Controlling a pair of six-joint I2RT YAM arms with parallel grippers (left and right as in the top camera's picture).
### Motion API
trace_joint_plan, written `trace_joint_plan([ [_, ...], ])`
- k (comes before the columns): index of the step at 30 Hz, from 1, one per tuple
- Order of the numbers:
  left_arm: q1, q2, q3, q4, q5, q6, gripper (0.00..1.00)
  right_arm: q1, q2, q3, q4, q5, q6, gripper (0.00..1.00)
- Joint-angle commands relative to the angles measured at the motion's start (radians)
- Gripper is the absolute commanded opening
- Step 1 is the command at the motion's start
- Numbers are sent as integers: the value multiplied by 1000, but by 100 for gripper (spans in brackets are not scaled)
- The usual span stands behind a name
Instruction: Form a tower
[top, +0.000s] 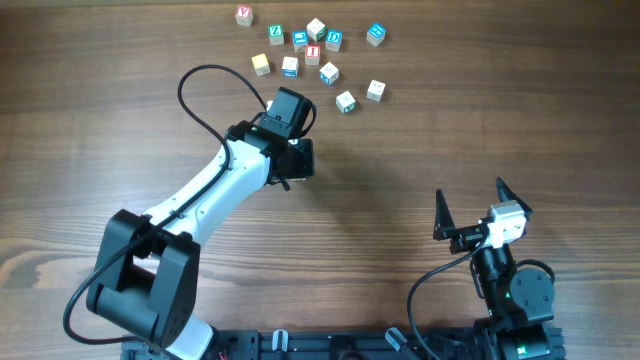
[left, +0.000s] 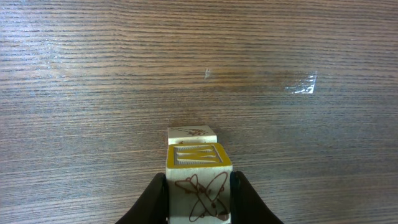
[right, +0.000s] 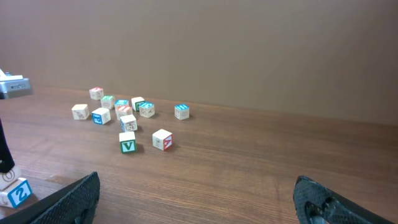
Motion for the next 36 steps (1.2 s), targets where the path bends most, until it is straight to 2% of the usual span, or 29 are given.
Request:
trace_joint_plan([
  [1, -6, 13, -13, 3, -18, -3, 12, -4, -5, -1, 5, -13, -5, 100],
  [30, -6, 13, -13, 3, -31, -33, 11, -4, -5, -1, 5, -13, -5, 100],
  [32, -6, 13, -13, 2, -31, -33, 15, -4, -5, -1, 5, -13, -5, 100],
  [33, -6, 13, -13, 2, -28, -33, 20, -4, -5, -1, 5, -13, -5, 100],
  [36, -6, 13, -13, 2, -24, -33, 22, -4, -5, -1, 5, -13, -5, 100],
])
